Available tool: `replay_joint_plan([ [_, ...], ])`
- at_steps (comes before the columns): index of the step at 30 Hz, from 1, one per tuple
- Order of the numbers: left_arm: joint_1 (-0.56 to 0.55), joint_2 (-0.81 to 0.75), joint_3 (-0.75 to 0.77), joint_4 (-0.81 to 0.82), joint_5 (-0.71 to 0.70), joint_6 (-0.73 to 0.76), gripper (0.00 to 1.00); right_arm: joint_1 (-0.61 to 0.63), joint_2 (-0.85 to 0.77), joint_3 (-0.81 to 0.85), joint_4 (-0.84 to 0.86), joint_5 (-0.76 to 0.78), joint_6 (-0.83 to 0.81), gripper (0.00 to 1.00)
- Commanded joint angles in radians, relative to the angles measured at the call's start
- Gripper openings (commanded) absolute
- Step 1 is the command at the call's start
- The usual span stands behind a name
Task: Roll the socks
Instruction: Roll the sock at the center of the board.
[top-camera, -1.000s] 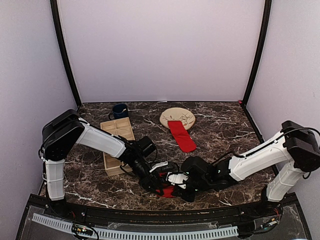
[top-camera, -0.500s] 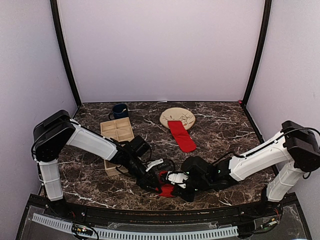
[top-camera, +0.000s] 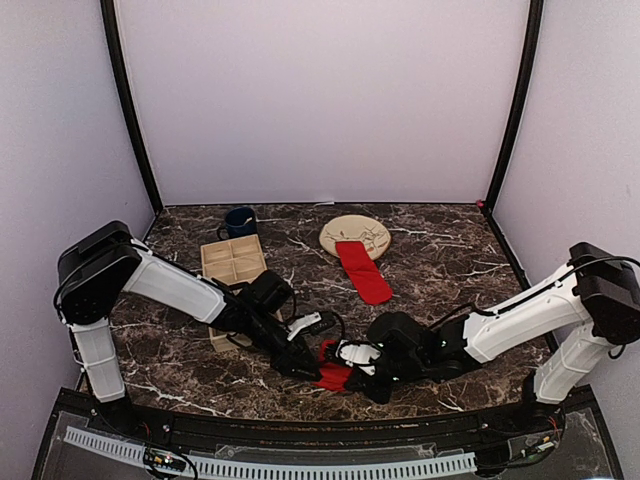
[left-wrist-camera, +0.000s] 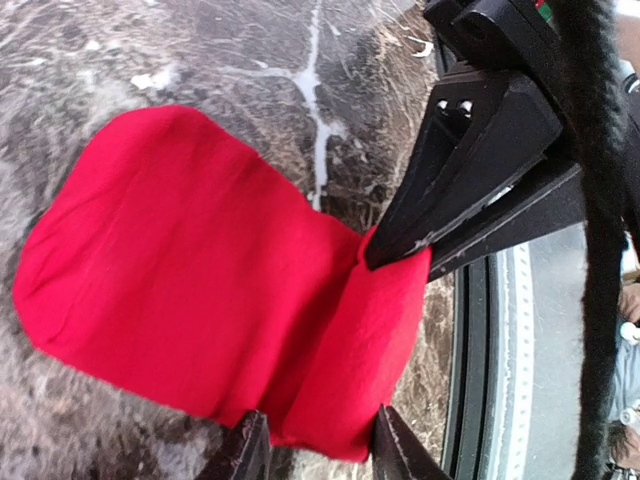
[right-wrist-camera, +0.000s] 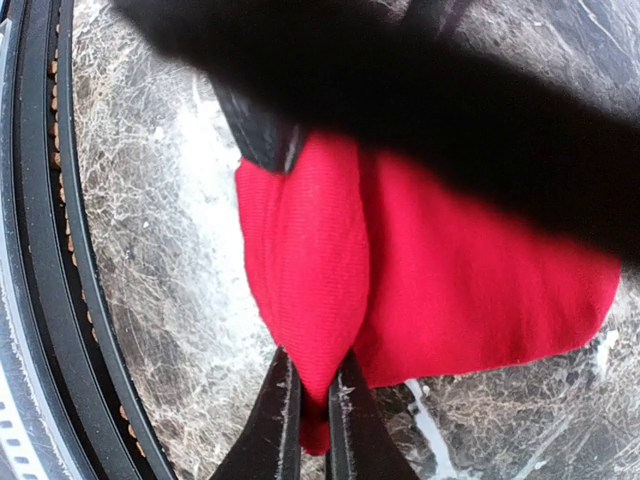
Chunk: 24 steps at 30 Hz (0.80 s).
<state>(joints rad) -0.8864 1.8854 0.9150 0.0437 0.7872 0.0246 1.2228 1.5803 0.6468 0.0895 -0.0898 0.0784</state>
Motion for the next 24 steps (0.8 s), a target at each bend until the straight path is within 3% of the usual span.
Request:
replay_joint_plan([
  [1, 0.013, -0.049, -0.044, -0.003, -0.092, -0.018, 0.38, -0.009, -0.021, -0.022, 0.026, -0.007, 0.033, 0.0],
  [13, 0.02, -0.135, -0.117, 0.066, -0.194, -0.054, 0.4, -0.036, -0.004, -0.011, 0.026, -0.057, 0.06, 0.0],
  [24, 0.012, -0.265, -0.253, 0.286, -0.243, -0.091, 0.42, -0.087, 0.041, 0.007, 0.012, -0.182, 0.088, 0.0],
])
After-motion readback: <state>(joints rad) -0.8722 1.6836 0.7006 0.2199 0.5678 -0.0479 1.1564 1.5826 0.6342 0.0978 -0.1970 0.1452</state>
